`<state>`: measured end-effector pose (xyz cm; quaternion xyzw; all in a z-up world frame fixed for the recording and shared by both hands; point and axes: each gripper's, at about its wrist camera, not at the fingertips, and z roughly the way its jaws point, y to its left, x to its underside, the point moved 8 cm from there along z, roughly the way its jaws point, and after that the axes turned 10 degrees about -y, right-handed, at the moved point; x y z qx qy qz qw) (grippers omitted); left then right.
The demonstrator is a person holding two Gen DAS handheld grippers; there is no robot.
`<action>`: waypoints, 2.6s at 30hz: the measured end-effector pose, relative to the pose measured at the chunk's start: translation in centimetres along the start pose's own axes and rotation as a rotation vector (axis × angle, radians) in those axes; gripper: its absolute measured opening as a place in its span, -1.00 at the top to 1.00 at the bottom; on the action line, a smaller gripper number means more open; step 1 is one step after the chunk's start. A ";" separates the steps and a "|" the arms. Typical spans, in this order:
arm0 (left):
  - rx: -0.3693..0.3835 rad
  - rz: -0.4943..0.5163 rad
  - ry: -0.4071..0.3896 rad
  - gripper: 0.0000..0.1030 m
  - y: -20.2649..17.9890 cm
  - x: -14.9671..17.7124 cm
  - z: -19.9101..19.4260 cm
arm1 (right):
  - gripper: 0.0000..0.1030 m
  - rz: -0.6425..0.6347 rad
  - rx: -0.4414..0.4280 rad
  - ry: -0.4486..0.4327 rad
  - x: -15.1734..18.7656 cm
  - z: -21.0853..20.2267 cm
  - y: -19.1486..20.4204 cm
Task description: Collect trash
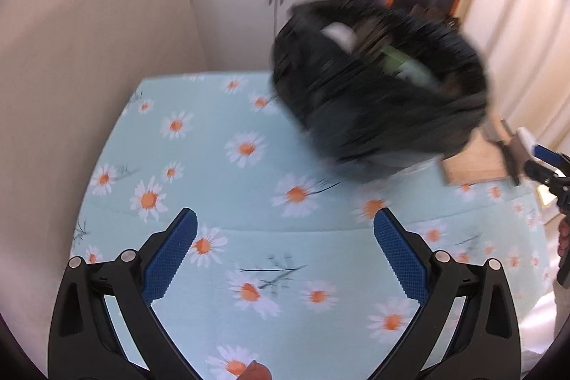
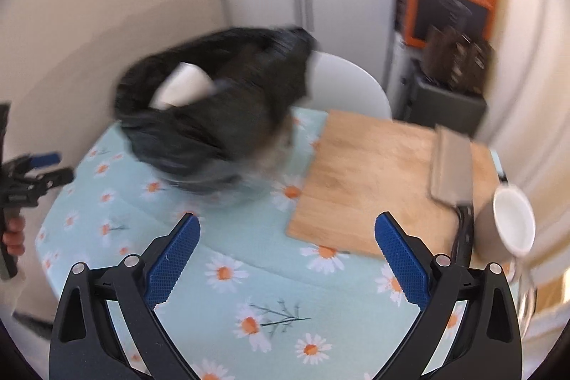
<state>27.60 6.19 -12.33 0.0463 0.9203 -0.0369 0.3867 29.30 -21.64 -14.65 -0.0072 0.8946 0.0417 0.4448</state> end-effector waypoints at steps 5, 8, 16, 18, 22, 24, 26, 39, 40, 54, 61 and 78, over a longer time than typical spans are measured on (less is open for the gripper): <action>-0.025 -0.001 0.061 -0.89 3.7 2.4 5.3 | -0.84 0.070 0.214 0.025 4.7 3.3 -5.0; -0.022 0.037 0.068 -0.89 5.1 2.6 8.0 | -0.84 0.138 0.279 0.029 6.7 4.2 -7.1; 0.070 0.070 0.055 -0.89 5.8 1.5 12.5 | -0.84 0.233 0.324 0.020 9.0 6.5 -9.8; 0.081 0.084 0.063 -0.89 5.7 1.5 13.4 | -0.84 0.227 0.324 0.030 9.5 7.2 -9.9; 0.061 0.113 0.057 -0.91 5.3 2.0 14.7 | -0.87 0.206 0.300 0.058 9.7 8.1 -9.5; 0.048 0.118 0.028 -0.92 5.1 2.0 14.8 | -0.87 0.198 0.304 0.061 9.6 8.1 -9.3; 0.036 0.105 0.010 -0.92 5.2 1.9 15.0 | -0.88 0.199 0.303 0.061 9.6 8.2 -9.3; 0.018 0.085 -0.010 -0.92 5.1 1.7 15.0 | -0.88 0.199 0.303 0.062 9.5 8.1 -9.3; 0.016 0.088 -0.008 -0.92 5.2 1.7 15.0 | -0.87 0.200 0.304 0.061 9.5 8.1 -9.3; 0.123 0.223 -0.080 -0.89 -2.6 -1.3 3.0 | -0.85 0.024 0.064 -0.028 1.1 -0.2 1.2; 0.144 0.134 -0.200 -0.89 -6.2 -4.2 -3.9 | -0.85 -0.030 -0.068 -0.102 -2.4 -2.4 5.7; 0.051 0.120 -0.241 -0.89 -7.4 -4.4 -8.0 | -0.85 -0.074 -0.104 -0.120 -2.7 -3.8 6.4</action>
